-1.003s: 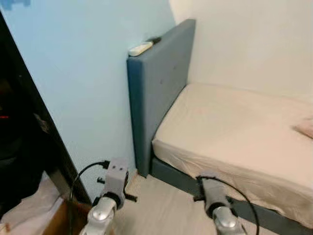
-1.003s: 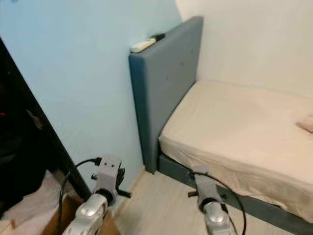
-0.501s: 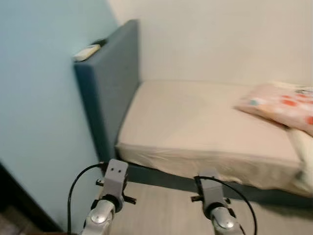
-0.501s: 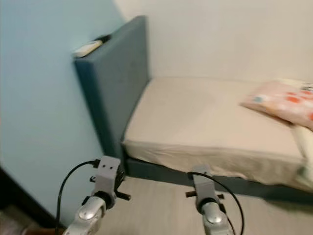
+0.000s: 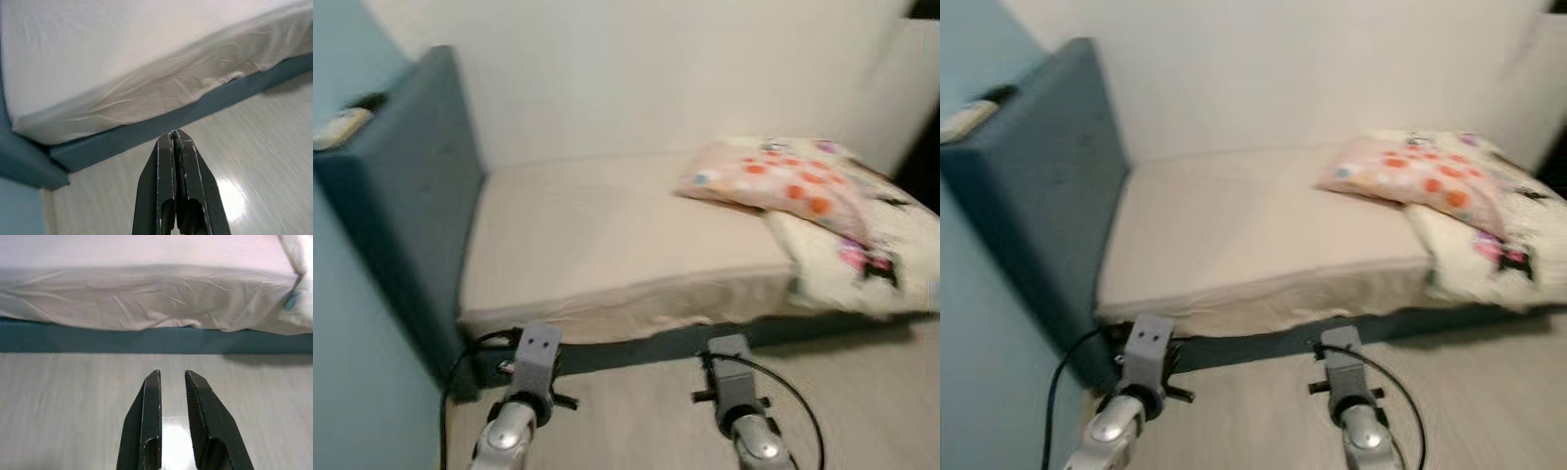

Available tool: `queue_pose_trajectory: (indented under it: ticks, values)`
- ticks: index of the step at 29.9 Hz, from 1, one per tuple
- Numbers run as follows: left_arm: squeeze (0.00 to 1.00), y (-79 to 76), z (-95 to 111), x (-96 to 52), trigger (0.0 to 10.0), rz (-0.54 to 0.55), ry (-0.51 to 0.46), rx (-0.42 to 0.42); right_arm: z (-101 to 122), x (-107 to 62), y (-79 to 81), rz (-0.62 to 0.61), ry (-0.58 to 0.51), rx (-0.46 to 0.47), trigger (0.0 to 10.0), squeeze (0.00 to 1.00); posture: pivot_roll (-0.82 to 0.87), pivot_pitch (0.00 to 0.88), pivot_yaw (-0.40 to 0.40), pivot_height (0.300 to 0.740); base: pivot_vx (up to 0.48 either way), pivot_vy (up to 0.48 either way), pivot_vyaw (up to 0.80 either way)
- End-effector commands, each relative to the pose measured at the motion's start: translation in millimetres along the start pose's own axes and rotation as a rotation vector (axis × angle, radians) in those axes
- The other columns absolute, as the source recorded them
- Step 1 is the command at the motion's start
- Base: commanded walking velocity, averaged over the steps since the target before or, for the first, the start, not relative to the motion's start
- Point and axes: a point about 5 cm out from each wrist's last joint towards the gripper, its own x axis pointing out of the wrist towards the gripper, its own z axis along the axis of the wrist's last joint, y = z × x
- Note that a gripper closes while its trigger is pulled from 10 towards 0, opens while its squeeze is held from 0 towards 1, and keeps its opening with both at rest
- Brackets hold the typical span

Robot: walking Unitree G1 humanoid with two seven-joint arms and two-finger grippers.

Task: Clean up the room

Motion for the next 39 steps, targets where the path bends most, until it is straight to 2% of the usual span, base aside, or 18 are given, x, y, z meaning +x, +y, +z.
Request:
queue_pose_trajectory:
  ticks: [1, 17, 39]
  values:
    - [0.00, 0.0, -1.7, -2.9, 10.0, 0.002, 0.001, -0.011, 9.6, 1.0, 2.0, 0.014, -0.054, 0.013, 10.0, 0.00, -0.02, 0.070, 0.030, 0.740, 0.000, 0.000, 0.00]
    - [0.00, -8.1, 5.3, -2.8, 10.0, -0.058, -0.045, -0.030, 8.9, -0.2, 7.1, 0.032, -0.059, -0.009, 10.0, 0.00, -0.02, 0.076, 0.029, 0.740, 0.000, 0.000, 0.00]
    - [0.00, -8.4, 7.9, -3.4, 10.0, -0.074, -0.064, -0.040, 7.9, 0.7, 5.4, 0.030, -0.054, -0.014, 10.0, 0.00, -0.02, 0.067, 0.023, 0.740, 0.268, 0.000, 0.00]
